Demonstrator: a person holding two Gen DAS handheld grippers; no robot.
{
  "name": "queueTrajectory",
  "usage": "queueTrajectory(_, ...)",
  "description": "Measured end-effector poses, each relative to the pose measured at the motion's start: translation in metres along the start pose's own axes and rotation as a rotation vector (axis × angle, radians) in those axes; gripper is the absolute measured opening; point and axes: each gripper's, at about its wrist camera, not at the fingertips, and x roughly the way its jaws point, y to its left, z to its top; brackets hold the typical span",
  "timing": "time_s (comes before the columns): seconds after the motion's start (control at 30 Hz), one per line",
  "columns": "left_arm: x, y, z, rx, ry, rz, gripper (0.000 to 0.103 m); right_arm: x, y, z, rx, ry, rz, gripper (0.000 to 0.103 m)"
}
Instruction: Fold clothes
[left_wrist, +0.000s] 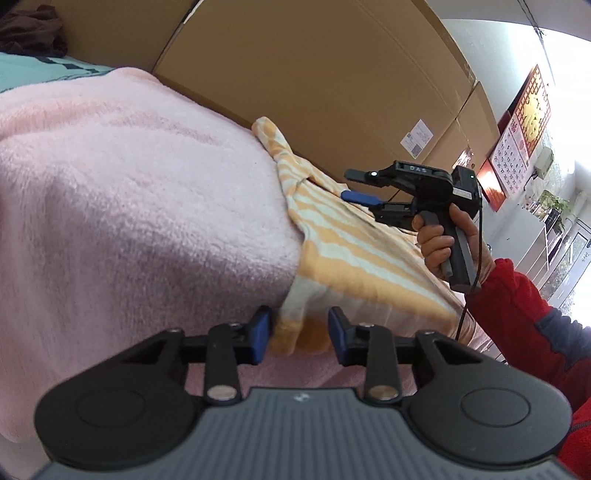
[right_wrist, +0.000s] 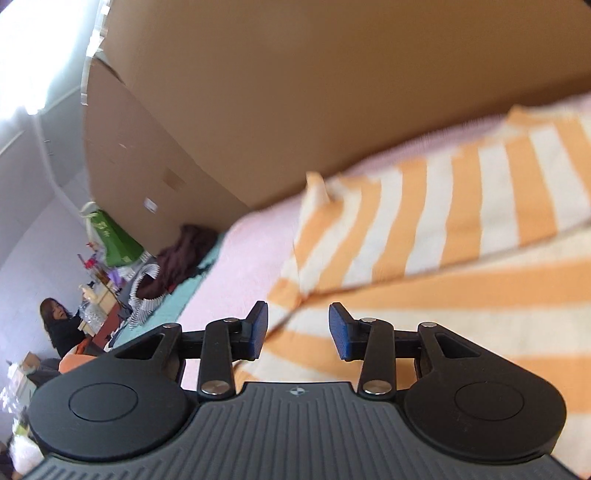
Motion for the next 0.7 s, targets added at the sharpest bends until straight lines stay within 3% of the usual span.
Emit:
queueTrajectory(0.07, -0.001, -0.002, -0.001, 0.023, 0.003, -0.008, 0.009, 0.012, 0.005, -0.003, 0.056, -0.012, -0.042, 0.041)
queueTrajectory(0.1, -0.001, -0.005, -0.002, 0.049, 0.007, -0.006, 0.004, 0.018, 0.007, -0.004, 0.085, -0.030, -0.065, 0.040)
queueTrajectory(0.23, -0.001, -0.019, -0.004, 0.149, 0.012, 0.004, 0.004, 0.038, 0.015, -0.001, 0.139, -0.102, -0.135, 0.040)
queueTrajectory(0.37, -0.002, -0.028, -0.001, 0.176, -0.007, -0.005, 0.003, 0.053, 0.021, 0.005, 0.132, -0.127, -0.165, 0.039)
queueTrajectory(0.47, -0.005, -0.034, 0.001, 0.187, -0.020, -0.013, 0.003, 0.058, 0.022, 0.009, 0.103, -0.130, -0.191, 0.023)
queueTrajectory(0.5, -0.007, -0.038, 0.001, 0.197, -0.020, -0.014, 0.003, 0.057, 0.022, 0.010, 0.087, -0.136, -0.197, 0.011)
queueTrajectory(0.7, -0.013, -0.059, 0.005, 0.223, -0.016, -0.086, 0.003, 0.047, 0.016, 0.014, 0.083, -0.181, -0.153, 0.010)
